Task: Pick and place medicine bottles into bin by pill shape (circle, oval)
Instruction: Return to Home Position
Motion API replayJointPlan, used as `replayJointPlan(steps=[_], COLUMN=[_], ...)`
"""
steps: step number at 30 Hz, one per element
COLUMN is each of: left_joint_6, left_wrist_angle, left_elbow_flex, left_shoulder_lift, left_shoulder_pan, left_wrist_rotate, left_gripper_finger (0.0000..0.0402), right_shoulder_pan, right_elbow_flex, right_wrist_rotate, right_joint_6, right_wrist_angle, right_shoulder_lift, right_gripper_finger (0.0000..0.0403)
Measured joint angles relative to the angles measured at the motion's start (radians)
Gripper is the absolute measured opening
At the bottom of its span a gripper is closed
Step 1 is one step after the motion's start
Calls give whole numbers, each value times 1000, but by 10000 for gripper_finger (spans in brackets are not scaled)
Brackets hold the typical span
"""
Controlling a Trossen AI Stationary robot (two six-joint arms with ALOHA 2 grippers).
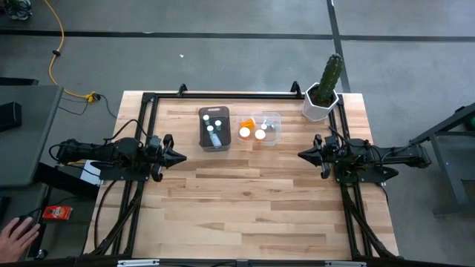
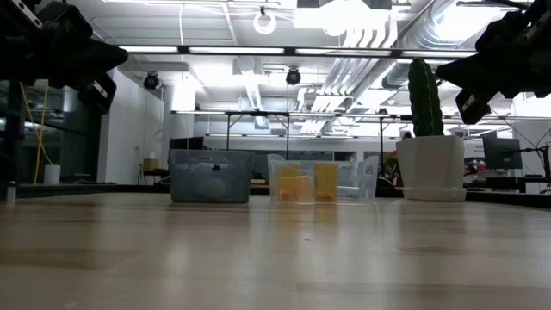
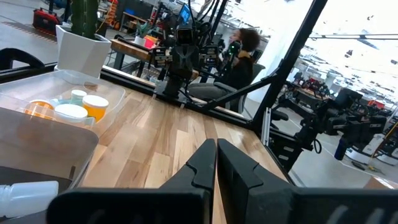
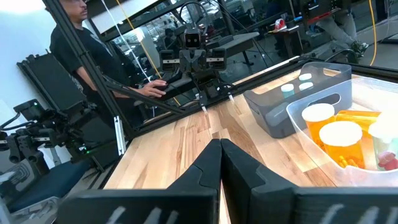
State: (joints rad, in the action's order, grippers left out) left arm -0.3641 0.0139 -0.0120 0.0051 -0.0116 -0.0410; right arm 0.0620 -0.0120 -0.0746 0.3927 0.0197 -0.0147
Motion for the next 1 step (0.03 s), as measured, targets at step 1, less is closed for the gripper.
replayJointPlan(steps=[1], left_joint_6=[0], left_wrist_angle=[0], left_elbow_flex=[0], left_shoulder_lift=[0], left_shoulder_pan=[0], left_wrist_rotate=[0], left_gripper_finger=[5], right_shoulder_pan=[0], right_elbow_flex=[0], right_wrist_rotate=[0], right_joint_6=[0], right_wrist_angle=[0], right_shoulder_lift=[0], right_gripper_finger=[0])
